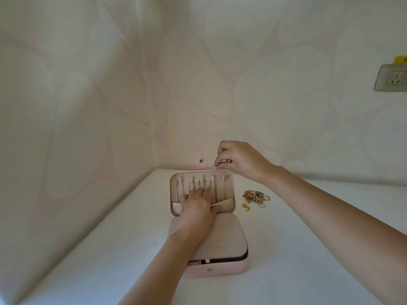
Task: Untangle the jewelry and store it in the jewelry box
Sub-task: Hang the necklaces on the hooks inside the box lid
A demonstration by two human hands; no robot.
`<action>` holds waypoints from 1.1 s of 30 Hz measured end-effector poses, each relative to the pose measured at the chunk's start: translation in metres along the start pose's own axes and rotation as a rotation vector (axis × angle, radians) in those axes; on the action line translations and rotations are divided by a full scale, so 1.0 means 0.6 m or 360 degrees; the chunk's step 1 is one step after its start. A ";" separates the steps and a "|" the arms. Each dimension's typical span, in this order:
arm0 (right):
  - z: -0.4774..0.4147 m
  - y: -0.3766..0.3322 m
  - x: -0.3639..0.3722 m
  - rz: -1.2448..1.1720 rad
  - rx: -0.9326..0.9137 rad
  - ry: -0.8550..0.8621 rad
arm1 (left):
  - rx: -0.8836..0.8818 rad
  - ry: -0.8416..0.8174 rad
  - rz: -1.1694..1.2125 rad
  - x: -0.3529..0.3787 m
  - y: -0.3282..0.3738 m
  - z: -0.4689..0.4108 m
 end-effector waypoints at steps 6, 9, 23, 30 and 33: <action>0.020 0.012 0.009 0.0023 -0.0114 0.0063 | 0.0010 0.0019 0.0031 0.000 -0.001 0.001; 0.027 0.015 0.011 0.0098 -0.0217 0.0068 | 0.0013 0.0022 0.0036 -0.002 0.000 0.001; 0.016 -0.001 0.001 -0.0155 0.0131 -0.0018 | 0.0009 -0.0006 0.0019 0.000 -0.002 0.001; 0.015 -0.004 -0.003 0.0194 0.0098 -0.0298 | 0.0005 -0.0011 0.0032 0.000 -0.001 0.000; 0.018 -0.004 -0.005 0.0266 0.0090 -0.0326 | 0.0006 -0.0009 0.0020 -0.001 -0.001 0.001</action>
Point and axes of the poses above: each hand's wrist, its own z-axis away from the middle knuckle, its own x-axis out of the palm, y = z × x, the point moved 1 cm from there along -z, towards the middle knuckle, and after that the axes turned 10 degrees about y, right-handed, at the moved point
